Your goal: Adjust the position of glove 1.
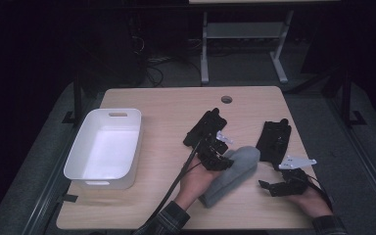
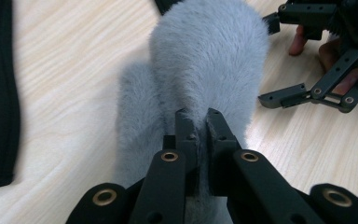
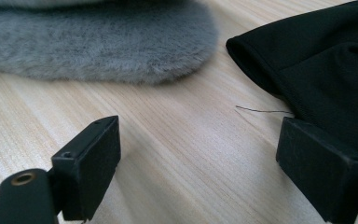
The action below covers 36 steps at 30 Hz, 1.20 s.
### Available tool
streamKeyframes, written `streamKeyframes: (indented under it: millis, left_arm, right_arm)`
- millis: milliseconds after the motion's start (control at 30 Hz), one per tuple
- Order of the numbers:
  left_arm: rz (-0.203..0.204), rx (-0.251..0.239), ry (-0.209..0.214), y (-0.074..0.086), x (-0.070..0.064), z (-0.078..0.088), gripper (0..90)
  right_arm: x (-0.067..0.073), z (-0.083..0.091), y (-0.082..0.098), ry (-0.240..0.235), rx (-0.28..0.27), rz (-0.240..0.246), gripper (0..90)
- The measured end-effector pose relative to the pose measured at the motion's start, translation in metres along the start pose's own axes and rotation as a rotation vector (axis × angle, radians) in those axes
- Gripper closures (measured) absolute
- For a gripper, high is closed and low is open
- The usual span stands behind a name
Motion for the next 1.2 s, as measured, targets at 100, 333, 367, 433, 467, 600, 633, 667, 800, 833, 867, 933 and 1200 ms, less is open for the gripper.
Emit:
streamKeyframes:
  millis: [100, 333, 367, 433, 467, 600, 633, 667, 800, 833, 867, 933, 1200]
  left_arm:
    - [-0.018, 0.003, 0.005, 0.001, 0.000, -0.002, 81.3]
    - [-0.071, 0.002, -0.009, -0.001, 0.001, 0.006, 58.0]
    - [-0.079, -0.002, -0.016, -0.002, 0.002, 0.009, 55.7]
    - [-0.091, -0.012, -0.014, -0.002, 0.003, 0.018, 54.3]
    - [-0.100, -0.018, -0.016, -0.003, 0.003, 0.021, 54.3]
    - [-0.118, -0.001, -0.035, 0.003, 0.011, 0.038, 66.9]
    - [-0.114, 0.010, -0.043, 0.006, 0.013, 0.041, 72.7]
    - [-0.110, 0.024, -0.049, 0.011, 0.019, 0.045, 76.2]
    - [-0.079, 0.047, -0.074, 0.030, 0.037, 0.058, 89.2]
    - [-0.063, 0.051, -0.077, 0.036, 0.040, 0.060, 89.3]
    - [-0.056, 0.056, -0.075, 0.040, 0.043, 0.061, 89.3]
    - [-0.035, 0.068, -0.075, 0.052, 0.049, 0.063, 89.3]
    - [-0.035, 0.100, -0.024, 0.076, 0.046, 0.059, 89.2]
  right_arm:
    - [0.000, 0.000, 0.000, 0.000, 0.000, 0.001, 13.6]
    - [0.000, 0.000, 0.000, 0.000, 0.000, 0.001, 13.5]
    - [0.000, 0.000, 0.000, 0.000, 0.000, 0.001, 13.5]
    - [0.000, 0.000, 0.000, 0.001, 0.000, 0.002, 13.5]
    - [0.000, 0.000, 0.000, 0.001, 0.000, 0.004, 13.5]
    - [0.000, 0.000, 0.000, 0.001, 0.001, 0.004, 13.6]
    - [0.000, 0.000, 0.000, 0.001, 0.001, 0.004, 13.5]
    - [0.000, 0.000, 0.000, 0.002, 0.001, 0.005, 13.5]
    - [0.000, 0.000, 0.000, 0.003, 0.000, 0.005, 13.5]
    - [0.000, 0.000, 0.000, 0.003, 0.000, 0.006, 13.5]
    - [0.000, 0.000, 0.000, 0.003, 0.000, 0.006, 13.5]
    - [0.000, 0.000, 0.000, 0.003, 0.001, 0.005, 13.5]
    - [0.001, 0.000, 0.000, 0.010, -0.001, 0.009, 13.5]
Point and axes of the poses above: each handheld gripper's, and its own axes: z roughly backward along the jaws, y roughly out of its underside, x roughly to its left, the point moved 9 cm from there along -z, roughly forward along the jaws, and after that the axes turned 15 degrees about y, right-handed, at the moved point
